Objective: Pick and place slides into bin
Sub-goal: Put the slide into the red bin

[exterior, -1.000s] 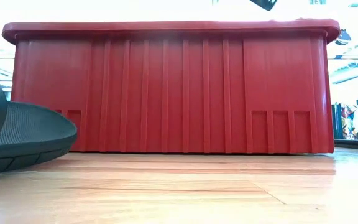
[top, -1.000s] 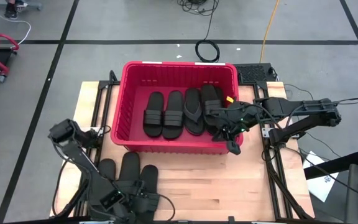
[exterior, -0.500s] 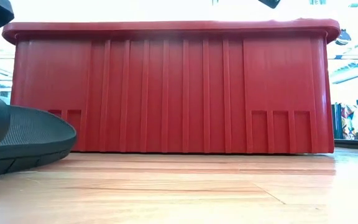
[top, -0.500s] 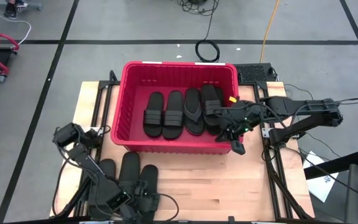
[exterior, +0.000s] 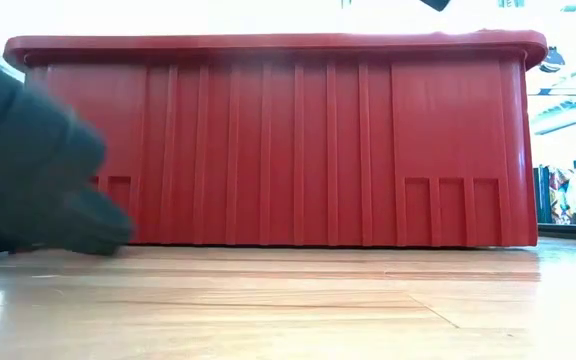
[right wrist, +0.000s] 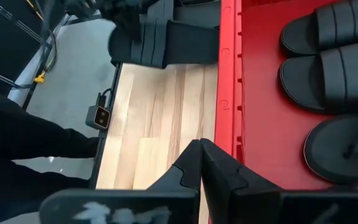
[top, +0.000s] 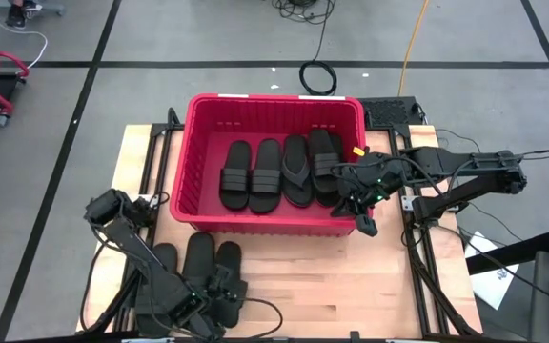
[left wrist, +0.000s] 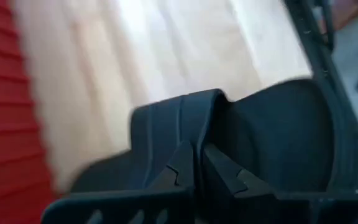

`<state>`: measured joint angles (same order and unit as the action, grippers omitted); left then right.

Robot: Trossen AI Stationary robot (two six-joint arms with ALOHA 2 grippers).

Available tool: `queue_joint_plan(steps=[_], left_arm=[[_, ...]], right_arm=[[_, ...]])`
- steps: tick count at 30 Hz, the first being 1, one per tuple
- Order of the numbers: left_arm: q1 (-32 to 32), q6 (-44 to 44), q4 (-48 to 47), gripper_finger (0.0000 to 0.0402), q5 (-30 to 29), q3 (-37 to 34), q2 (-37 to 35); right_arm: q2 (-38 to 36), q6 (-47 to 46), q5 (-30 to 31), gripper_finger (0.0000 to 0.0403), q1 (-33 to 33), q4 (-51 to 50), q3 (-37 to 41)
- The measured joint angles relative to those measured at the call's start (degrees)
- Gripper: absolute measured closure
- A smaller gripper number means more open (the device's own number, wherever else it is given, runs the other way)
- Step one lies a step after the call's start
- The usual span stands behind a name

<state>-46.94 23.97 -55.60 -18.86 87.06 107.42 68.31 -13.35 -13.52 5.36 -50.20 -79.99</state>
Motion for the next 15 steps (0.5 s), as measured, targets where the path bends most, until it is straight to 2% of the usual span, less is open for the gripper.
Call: queue_joint_plan(steps=[3,8,15], left_arm=[[0.79,-1.00,-9.37,0.0397,-0.66,6.49,0.00],[1.61,-5.49,-17.51,0.0399,-1.48,17.57,-0.02],[2.74,-7.51,-27.59,0.0400,-8.92,37.79,-0.11]], right_arm=[[0.00,0.95,0.00,0.0401,0.00,0.19,0.00],[0.00,2.63,0.04,0.0401,-0.02,0.20,0.00],[0.00,6.89,0.02,0.0401,-0.02,0.18,0.00]])
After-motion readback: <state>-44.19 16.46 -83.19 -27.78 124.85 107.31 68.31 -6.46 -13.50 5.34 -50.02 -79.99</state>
